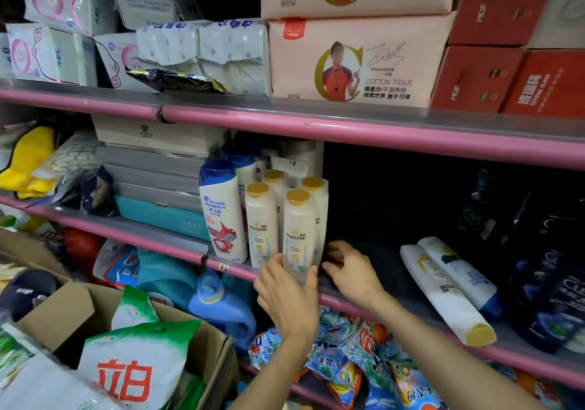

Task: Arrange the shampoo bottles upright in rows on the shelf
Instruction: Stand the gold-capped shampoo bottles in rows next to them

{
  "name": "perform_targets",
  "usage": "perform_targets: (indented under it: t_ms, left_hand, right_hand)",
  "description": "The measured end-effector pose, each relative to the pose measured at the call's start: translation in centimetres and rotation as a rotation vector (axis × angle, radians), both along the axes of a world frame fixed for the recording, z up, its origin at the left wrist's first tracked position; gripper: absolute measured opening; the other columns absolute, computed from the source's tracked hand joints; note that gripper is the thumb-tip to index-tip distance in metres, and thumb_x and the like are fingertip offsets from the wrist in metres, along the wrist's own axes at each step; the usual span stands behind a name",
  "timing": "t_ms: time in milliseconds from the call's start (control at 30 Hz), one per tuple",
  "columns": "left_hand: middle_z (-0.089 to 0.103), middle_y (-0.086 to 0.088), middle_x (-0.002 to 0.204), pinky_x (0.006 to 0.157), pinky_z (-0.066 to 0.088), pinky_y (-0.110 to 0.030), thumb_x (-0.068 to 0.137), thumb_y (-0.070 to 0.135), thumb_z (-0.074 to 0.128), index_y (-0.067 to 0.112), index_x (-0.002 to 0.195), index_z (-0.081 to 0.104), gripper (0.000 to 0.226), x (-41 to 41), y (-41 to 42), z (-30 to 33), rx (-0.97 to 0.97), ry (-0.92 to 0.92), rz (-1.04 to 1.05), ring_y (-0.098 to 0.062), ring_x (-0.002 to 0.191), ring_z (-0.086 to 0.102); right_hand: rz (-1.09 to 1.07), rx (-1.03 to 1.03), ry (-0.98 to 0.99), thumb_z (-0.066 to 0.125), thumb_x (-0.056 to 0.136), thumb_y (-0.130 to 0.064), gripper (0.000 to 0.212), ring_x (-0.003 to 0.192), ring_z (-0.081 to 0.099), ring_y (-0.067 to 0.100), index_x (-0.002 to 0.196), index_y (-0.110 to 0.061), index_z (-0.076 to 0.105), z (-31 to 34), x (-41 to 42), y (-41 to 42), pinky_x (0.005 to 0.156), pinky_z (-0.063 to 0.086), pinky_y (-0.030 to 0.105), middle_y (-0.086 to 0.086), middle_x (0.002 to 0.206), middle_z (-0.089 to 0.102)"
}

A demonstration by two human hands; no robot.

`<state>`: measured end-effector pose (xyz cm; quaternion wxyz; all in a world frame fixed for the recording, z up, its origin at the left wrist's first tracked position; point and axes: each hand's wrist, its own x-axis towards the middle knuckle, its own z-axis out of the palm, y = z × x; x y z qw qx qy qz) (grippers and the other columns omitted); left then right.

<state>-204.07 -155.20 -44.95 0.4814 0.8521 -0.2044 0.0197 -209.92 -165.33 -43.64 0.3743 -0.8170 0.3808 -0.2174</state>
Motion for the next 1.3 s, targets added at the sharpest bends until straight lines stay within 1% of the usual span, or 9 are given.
perform_targets:
  t_ms: [300, 467, 567, 767, 867, 967, 1033, 1133, 1300]
  left_hand:
    - [0.031, 0.011, 0.119, 0.095, 0.027, -0.025, 0.088, 0.019, 0.059, 0.021, 0.132, 0.035, 0.051, -9.0, 0.0, 1.7, -0.235, -0.014, -0.244, -0.006, 0.113, 0.034]
    - [0.039, 0.006, 0.13, 0.102, 0.034, -0.025, 0.091, 0.015, 0.052, 0.022, 0.134, 0.037, 0.046, -12.8, -0.4, 1.9, -0.107, 0.002, -0.641, -0.01, 0.123, 0.038]
    - [0.05, 0.004, 0.131, 0.096, 0.039, -0.024, 0.092, 0.014, 0.048, 0.024, 0.134, 0.039, 0.044, -13.9, -0.4, 1.9, -0.028, 0.013, -0.795, -0.013, 0.12, 0.046]
    - [0.062, -0.002, 0.11, 0.071, 0.053, -0.04, 0.087, 0.005, 0.049, 0.026, 0.134, 0.035, 0.054, -14.6, -0.4, 1.7, 0.145, 0.059, -0.934, -0.024, 0.085, 0.063]
    - [0.057, 0.001, 0.119, 0.087, 0.051, -0.038, 0.087, 0.005, 0.053, 0.025, 0.142, 0.029, 0.063, -14.4, -0.3, 1.5, 0.16, 0.064, -0.981, -0.018, 0.104, 0.057]
    - [0.033, 0.002, 0.15, 0.115, 0.028, -0.035, 0.091, 0.02, 0.057, 0.02, 0.15, 0.018, 0.071, -13.8, -0.7, 1.5, 0.18, 0.027, -0.967, -0.015, 0.139, 0.029]
    - [0.022, 0.002, 0.155, 0.117, 0.023, -0.032, 0.091, 0.026, 0.059, 0.019, 0.151, 0.016, 0.074, -13.2, -1.1, 2.0, 0.133, 0.011, -0.938, -0.016, 0.144, 0.02]
    - [0.031, 0.0, 0.15, 0.113, 0.03, -0.037, 0.089, 0.028, 0.063, 0.017, 0.149, 0.02, 0.075, -12.4, -2.0, 3.3, 0.038, 0.02, -0.879, -0.017, 0.138, 0.03]
    - [0.056, -0.001, 0.114, 0.084, 0.051, -0.04, 0.086, 0.03, 0.066, 0.019, 0.117, 0.048, 0.038, -11.0, -3.2, 5.7, -0.043, 0.043, -0.786, -0.02, 0.102, 0.057]
  right_hand:
    - [-0.11, -0.4, 0.347, 0.054, 0.093, -0.029, 0.048, 0.125, 0.049, 0.026, 0.139, -0.021, 0.041, 4.9, -10.3, 0.7, 0.1, 0.043, 0.035, 0.007, 0.138, 0.05]
    - [-0.097, -0.259, 0.62, 0.057, 0.086, -0.045, 0.071, 0.126, 0.043, 0.033, 0.146, -0.025, 0.025, 5.1, -15.4, 0.9, 0.098, 0.043, 0.04, 0.011, 0.14, 0.04]
    - [-0.097, -0.225, 0.592, 0.056, 0.082, -0.038, 0.06, 0.115, 0.053, 0.029, 0.136, -0.025, 0.037, 4.4, -16.8, 1.0, 0.085, 0.048, 0.036, 0.007, 0.128, 0.053]
    - [-0.188, -0.167, 0.493, 0.061, 0.073, -0.035, 0.057, 0.1, 0.063, 0.032, 0.128, -0.034, 0.045, 3.8, -17.9, 1.3, 0.074, 0.05, 0.033, 0.006, 0.11, 0.066]
    - [-0.222, -0.161, 0.393, 0.067, 0.067, -0.033, 0.057, 0.088, 0.064, 0.025, 0.122, -0.033, 0.055, 4.2, -18.1, 1.3, 0.066, 0.046, 0.027, 0.002, 0.094, 0.066]
    - [-0.254, -0.189, 0.296, 0.068, 0.067, -0.033, 0.052, 0.088, 0.064, 0.02, 0.119, -0.036, 0.061, 5.9, -18.4, 1.2, 0.067, 0.042, 0.022, -0.001, 0.096, 0.069]
    - [-0.244, -0.209, 0.207, 0.071, 0.066, -0.037, 0.045, 0.079, 0.063, 0.013, 0.111, -0.037, 0.065, 7.7, -18.6, 0.9, 0.061, 0.04, 0.018, -0.007, 0.087, 0.068]
    - [-0.23, -0.203, 0.066, 0.072, 0.062, -0.039, 0.033, 0.072, 0.059, 0.0, 0.094, -0.037, 0.064, 10.3, -18.0, 0.6, 0.054, 0.04, 0.013, -0.012, 0.082, 0.066]
    - [-0.148, -0.23, -0.028, 0.074, 0.063, -0.038, 0.052, 0.077, 0.062, 0.005, 0.111, -0.033, 0.053, 11.8, -15.8, 0.7, 0.062, 0.05, 0.019, -0.007, 0.086, 0.064]
